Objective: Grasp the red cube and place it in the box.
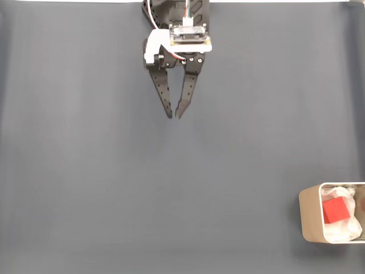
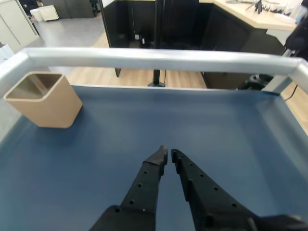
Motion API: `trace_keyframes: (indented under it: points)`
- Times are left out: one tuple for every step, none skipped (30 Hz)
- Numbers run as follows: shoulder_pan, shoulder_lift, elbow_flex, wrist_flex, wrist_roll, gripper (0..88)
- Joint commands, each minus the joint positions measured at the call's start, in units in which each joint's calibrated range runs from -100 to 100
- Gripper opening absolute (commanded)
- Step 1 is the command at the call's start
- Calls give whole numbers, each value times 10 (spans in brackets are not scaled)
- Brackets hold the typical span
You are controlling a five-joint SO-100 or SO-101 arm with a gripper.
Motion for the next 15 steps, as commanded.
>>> trace_keyframes:
  points:
    - [-3, -107, 84, 44, -8, 0]
    - [-3, -121, 105, 53, -12, 0]
    - [-3, -136, 128, 62, -13, 0]
    - [-6, -149, 146, 71, -15, 0]
    - [-6, -159, 162, 81, -17, 0]
    - [-7, -171, 179, 95, -17, 0]
    - [-7, -181, 193, 109, -19, 0]
    - [-6, -190, 208, 124, -18, 0]
    - [-5, -194, 215, 147, -16, 0]
    - [-6, -195, 216, 174, -19, 0]
    - [-9, -195, 216, 204, -19, 0]
    - [-13, -195, 216, 232, -18, 0]
    - [-15, -195, 216, 256, -16, 0]
    - [-17, -195, 216, 274, -14, 0]
    - [-17, -195, 216, 288, -15, 0]
